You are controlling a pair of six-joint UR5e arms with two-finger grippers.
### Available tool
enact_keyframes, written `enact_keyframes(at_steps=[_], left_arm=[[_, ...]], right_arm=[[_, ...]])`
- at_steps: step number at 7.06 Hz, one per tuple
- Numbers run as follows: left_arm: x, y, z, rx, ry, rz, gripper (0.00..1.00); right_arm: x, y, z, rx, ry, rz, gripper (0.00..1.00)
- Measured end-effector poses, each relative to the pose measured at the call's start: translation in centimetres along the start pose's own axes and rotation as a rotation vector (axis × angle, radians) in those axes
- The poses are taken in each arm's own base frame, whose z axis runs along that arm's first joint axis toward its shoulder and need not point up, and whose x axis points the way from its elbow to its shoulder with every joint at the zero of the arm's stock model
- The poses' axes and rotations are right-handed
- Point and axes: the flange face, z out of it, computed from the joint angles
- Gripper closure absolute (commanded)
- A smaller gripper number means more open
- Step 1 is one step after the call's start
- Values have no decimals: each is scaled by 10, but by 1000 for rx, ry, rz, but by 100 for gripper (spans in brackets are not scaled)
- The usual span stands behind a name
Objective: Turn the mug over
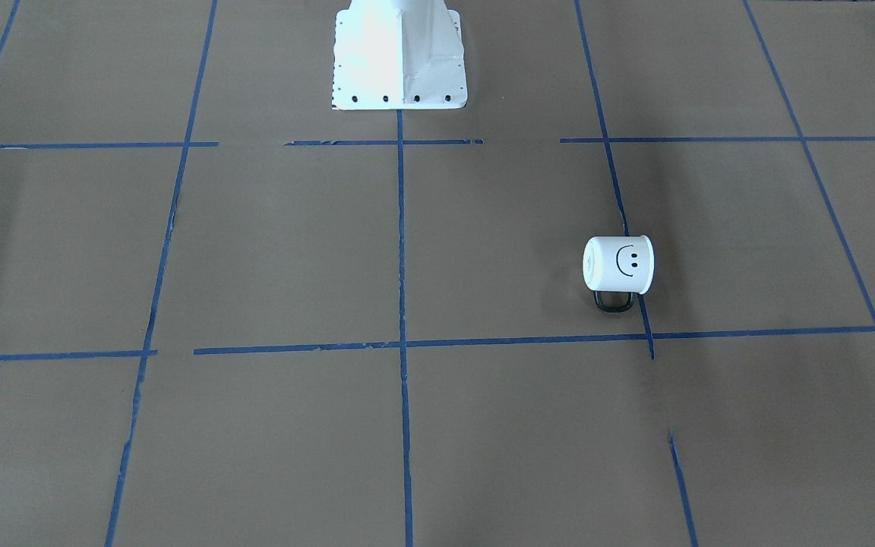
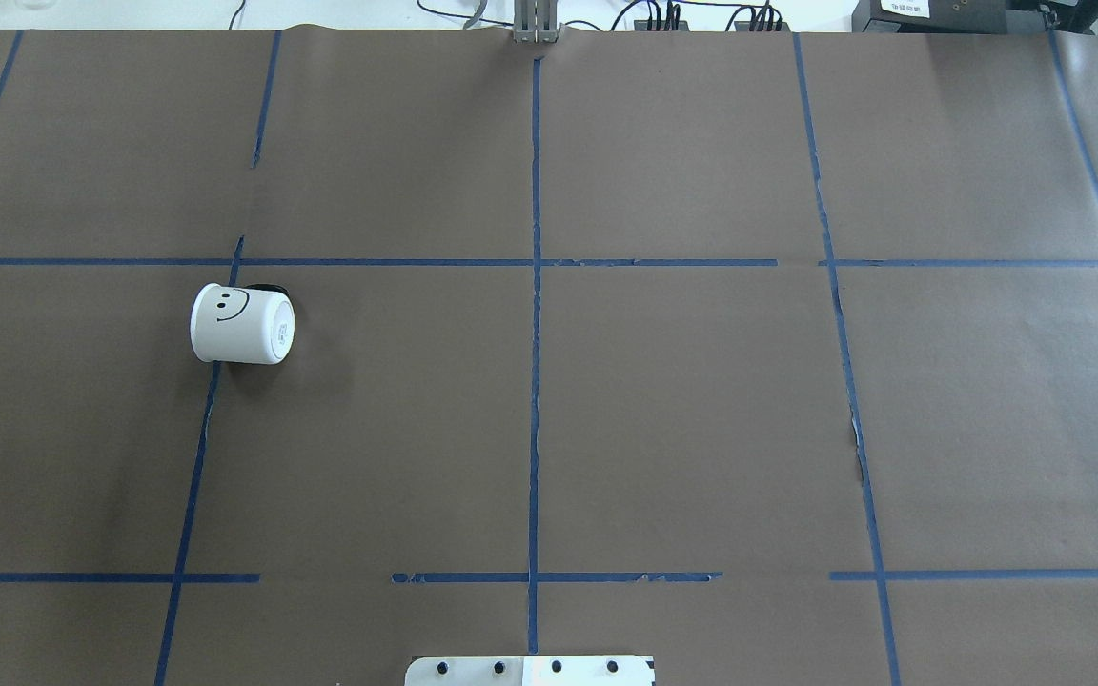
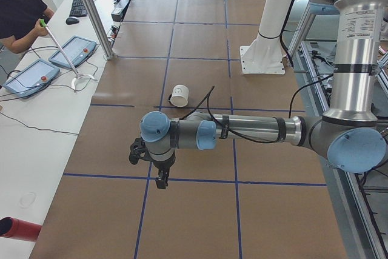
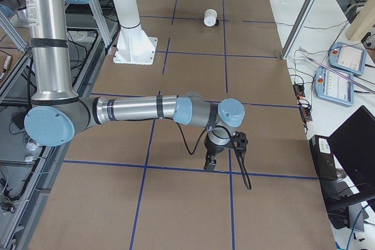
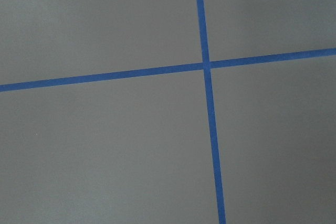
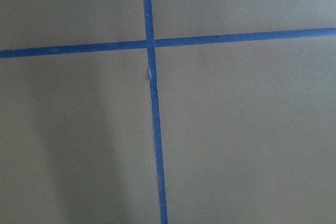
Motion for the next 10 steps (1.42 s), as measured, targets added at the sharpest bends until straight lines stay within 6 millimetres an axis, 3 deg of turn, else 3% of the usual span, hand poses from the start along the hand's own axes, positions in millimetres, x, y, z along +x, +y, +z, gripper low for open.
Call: enact_keyframes(at_steps=[3,6,10], left_arm=[[10,-13,-11,28,0,23,0],[43,-50,-38,167,20,158,0],[136,-62,-14,183,321,100,0]], right_arm=[[0,0,0,0,0,0,0],[0,0,0,0,0,0,0],[0,0,0,0,0,0,0]])
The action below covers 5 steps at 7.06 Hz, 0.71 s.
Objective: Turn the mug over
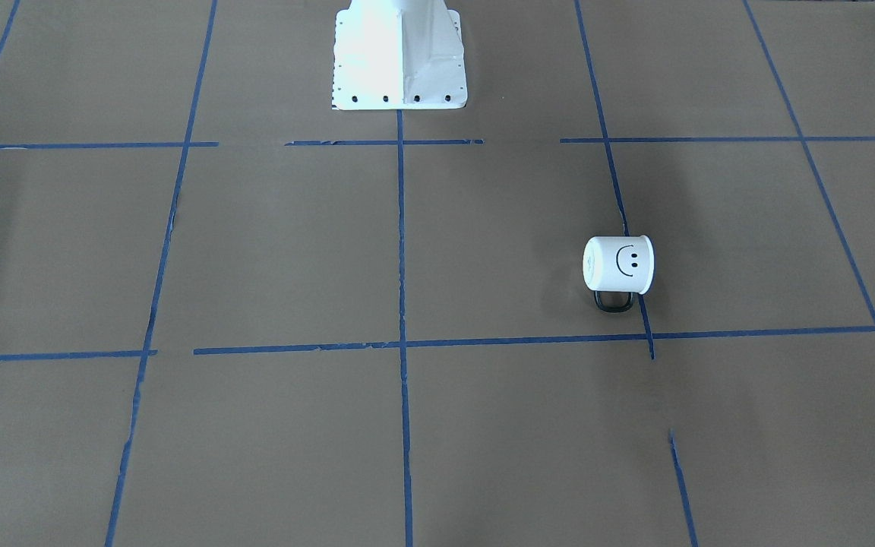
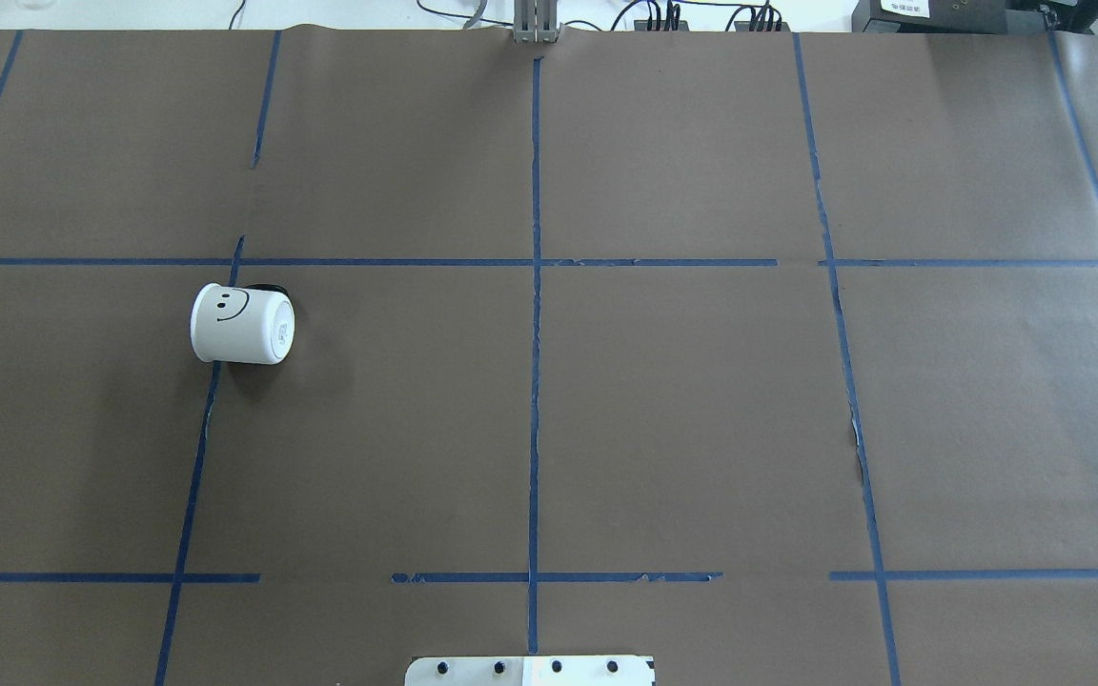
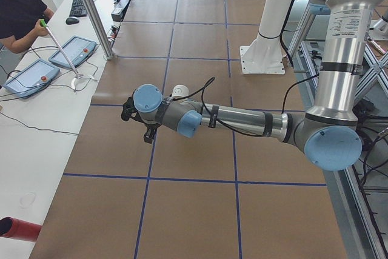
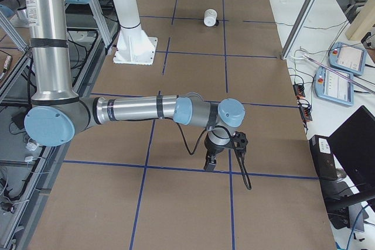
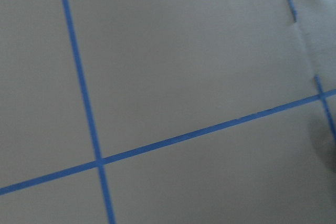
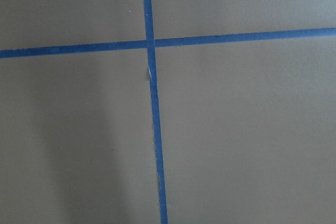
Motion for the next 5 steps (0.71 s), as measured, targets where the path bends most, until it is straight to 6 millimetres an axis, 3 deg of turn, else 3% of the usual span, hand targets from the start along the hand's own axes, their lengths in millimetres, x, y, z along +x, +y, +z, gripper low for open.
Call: enact_keyframes(at_steps=[1,5], left_arm=[[19,2,20,16,39,-23,0],[51,31,99,150,155,-159,0]], right_arm=[[0,0,0,0,0,0,0],[0,0,0,0,0,0,0]])
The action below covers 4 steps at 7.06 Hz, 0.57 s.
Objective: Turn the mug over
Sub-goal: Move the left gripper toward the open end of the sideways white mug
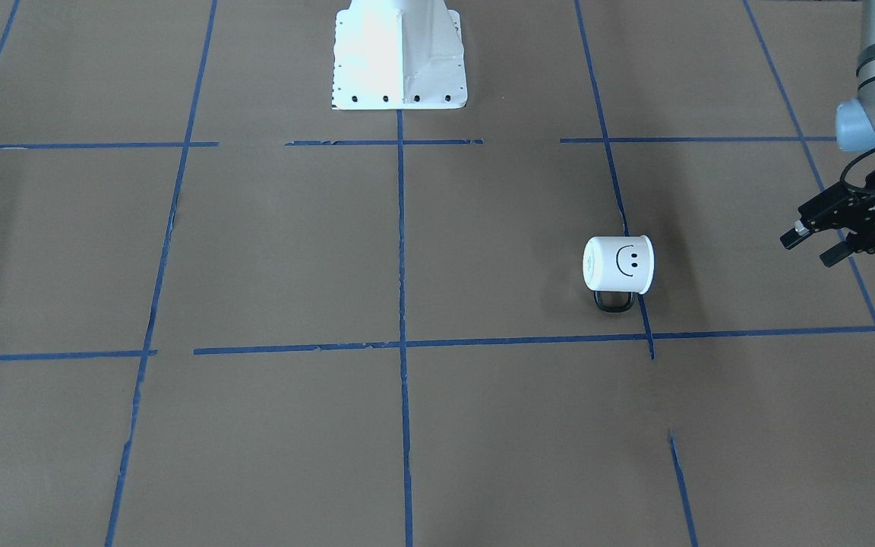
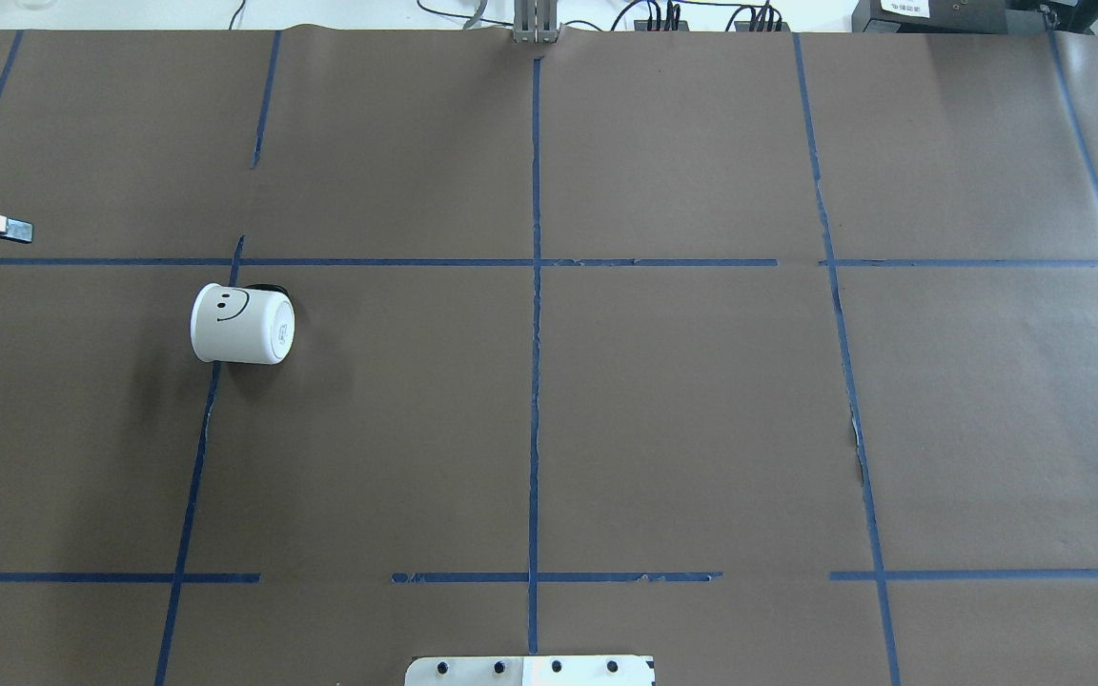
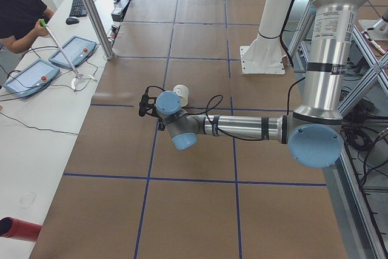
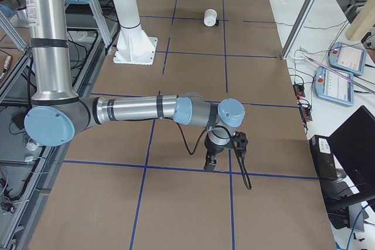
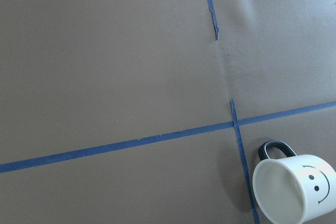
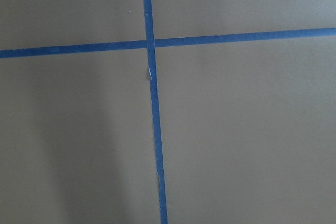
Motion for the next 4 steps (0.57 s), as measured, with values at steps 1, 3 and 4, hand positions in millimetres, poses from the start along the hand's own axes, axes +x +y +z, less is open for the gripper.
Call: enact_keyframes(at_steps=[1,3,4], left_arm=[[1,13,13,14,46,-44,0],[7,37,33,57,140,-128,0],[18,49,48,92,186,-169,0]], right_arm=[[0,0,0,0,0,0,0],[0,0,0,0,0,0,0],[0,0,0,0,0,0,0]])
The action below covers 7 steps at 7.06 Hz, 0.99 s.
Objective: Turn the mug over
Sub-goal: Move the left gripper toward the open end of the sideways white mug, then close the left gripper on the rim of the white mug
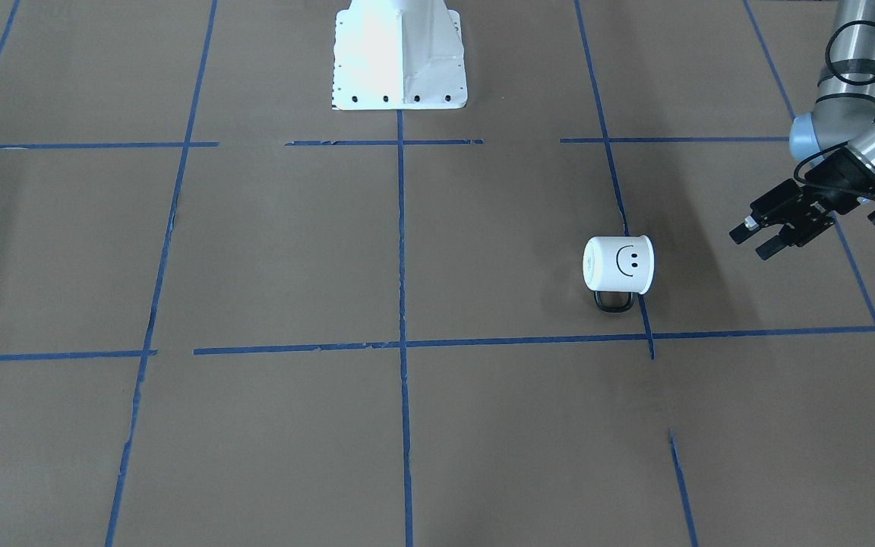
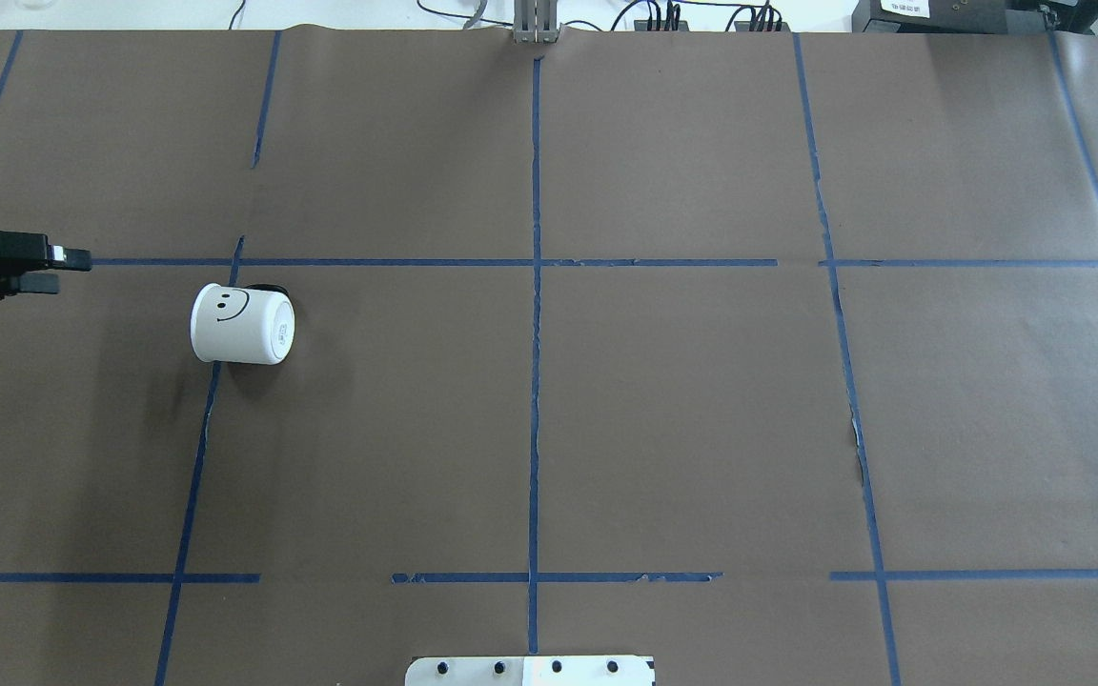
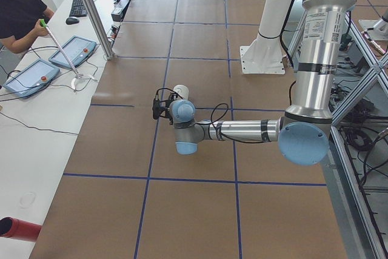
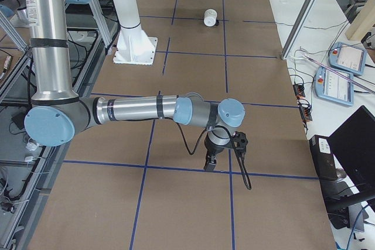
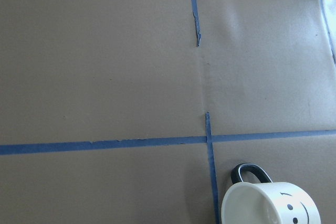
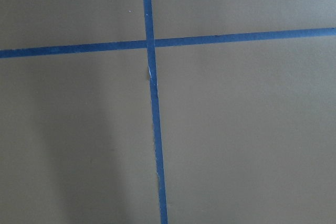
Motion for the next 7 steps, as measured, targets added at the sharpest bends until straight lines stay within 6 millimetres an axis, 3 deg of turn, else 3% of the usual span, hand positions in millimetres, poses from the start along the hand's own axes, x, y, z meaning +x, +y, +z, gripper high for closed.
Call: enact_keyframes(at_steps=[3,5,7], left_arm=[[26,37,57,52,118,-19,0],[35,50,91,19,139,-4,0],[33,60,102,-54,133,52,0]], right_arm=[[0,0,0,0,0,0,0],[0,0,0,0,0,0,0],[0,0,0,0,0,0,0]])
